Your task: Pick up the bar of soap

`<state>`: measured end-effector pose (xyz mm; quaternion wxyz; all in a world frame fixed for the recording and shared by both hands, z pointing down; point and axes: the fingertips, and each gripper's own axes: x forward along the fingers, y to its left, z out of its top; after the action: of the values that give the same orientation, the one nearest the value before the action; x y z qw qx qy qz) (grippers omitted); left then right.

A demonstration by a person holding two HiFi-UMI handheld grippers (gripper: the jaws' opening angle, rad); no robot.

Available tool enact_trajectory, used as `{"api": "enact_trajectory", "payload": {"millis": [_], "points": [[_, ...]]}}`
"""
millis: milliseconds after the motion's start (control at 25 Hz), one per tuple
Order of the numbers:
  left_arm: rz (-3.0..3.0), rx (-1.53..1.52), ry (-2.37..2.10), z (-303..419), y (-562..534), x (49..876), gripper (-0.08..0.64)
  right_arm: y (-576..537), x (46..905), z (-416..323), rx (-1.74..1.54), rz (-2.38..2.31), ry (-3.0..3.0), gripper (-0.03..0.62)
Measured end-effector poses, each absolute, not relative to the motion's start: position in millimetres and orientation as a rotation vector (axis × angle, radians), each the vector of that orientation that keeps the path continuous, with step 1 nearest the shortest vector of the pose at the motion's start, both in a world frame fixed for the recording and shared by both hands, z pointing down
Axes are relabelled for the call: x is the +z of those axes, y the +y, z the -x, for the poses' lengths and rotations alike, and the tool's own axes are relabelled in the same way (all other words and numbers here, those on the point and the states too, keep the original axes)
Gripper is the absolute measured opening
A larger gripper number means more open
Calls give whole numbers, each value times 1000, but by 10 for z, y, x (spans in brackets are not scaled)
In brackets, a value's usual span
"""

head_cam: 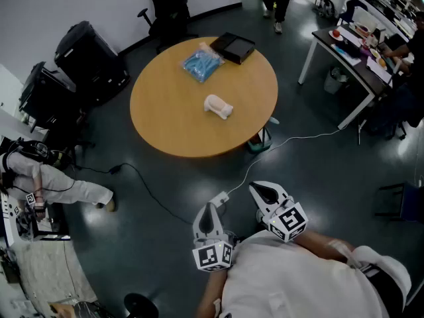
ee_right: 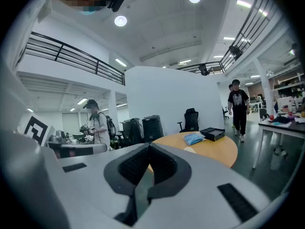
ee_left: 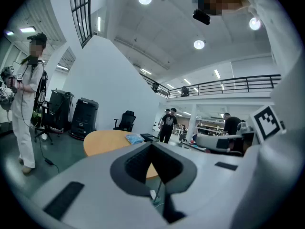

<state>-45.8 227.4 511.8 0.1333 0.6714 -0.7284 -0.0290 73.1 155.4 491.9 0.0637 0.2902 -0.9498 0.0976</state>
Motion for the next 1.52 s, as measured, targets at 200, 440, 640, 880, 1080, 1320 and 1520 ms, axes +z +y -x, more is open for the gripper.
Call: {"api": "enact_trajectory", "payload": {"millis": [200, 440, 640, 880, 1080, 1320, 1520], "points": [[-1938, -86, -2118, 404, 2260, 5126, 3, 1553, 4928, -775, 294, -863, -2875, 14], [-1919, -79, -2132, 315, 2226, 5143, 3, 1483, 4931, -874, 327, -863, -2889, 14], [-1883, -92, -2148, 200, 2080, 5160, 3, 1269, 4905, -1035, 382, -869, -2905, 15], [-1795, -232, -2147, -11, 1828, 5167, 3, 1070, 5020, -1197, 325, -792, -2899, 15], [-1843, -174, -2173, 1, 1529, 4969, 3, 798, 5087, -1213, 349, -788, -2881, 15], [-1841, -189, -2189, 281, 976, 4981, 3, 332, 5216, -1030, 375, -830, -2866, 14], [-1908, -187, -2176, 667, 329, 4979, 3, -266, 5293, -624, 295, -831, -2846, 14]]}}
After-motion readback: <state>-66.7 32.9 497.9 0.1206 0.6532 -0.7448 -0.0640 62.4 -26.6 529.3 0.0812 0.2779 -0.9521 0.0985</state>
